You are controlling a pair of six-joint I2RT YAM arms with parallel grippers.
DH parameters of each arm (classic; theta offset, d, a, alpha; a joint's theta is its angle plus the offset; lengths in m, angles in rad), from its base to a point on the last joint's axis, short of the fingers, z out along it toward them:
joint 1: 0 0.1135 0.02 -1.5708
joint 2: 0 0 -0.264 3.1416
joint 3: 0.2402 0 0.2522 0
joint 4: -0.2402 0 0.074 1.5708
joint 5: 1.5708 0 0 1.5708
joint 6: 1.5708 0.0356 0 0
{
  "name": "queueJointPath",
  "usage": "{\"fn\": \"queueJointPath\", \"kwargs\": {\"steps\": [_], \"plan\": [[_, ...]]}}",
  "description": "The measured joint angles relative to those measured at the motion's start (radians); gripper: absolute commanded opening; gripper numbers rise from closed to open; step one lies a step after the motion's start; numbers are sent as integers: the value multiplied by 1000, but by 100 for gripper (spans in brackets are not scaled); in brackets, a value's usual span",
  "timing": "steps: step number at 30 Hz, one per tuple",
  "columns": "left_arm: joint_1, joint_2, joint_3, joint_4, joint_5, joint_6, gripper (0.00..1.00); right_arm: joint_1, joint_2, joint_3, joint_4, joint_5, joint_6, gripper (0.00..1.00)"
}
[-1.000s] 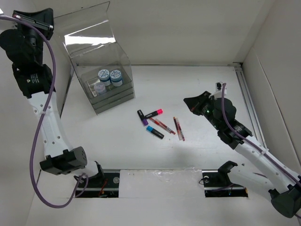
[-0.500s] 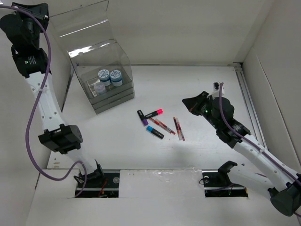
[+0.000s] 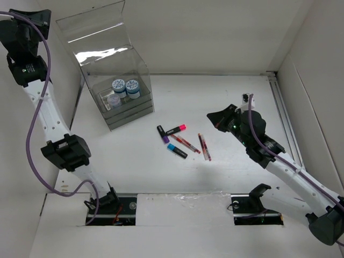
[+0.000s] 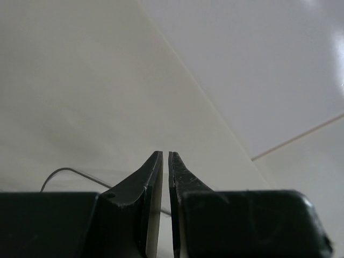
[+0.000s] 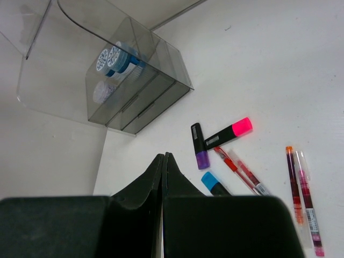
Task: Sort the stationery into containers
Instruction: Close the drawer
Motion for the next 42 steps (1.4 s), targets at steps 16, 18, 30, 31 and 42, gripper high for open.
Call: {"fn": "queueJointPath", "kwargs": {"steps": [16, 18, 30, 31, 42], "plan": [[-19, 58, -4, 7, 63, 13, 1, 9, 8, 6, 0, -1, 0, 0], [-29, 58, -4, 6, 62, 23, 1, 9, 7, 6, 0, -1, 0, 0], [-51, -81, -201, 11, 51, 68, 0, 9, -38, 6, 1, -1, 0, 0], [-51, -109, -243, 23, 51, 71, 0, 9, -44, 6, 1, -1, 1, 0], [-64, -357, -550, 118, 60, 93, 0, 9, -55, 6, 2, -1, 0, 0]]}}
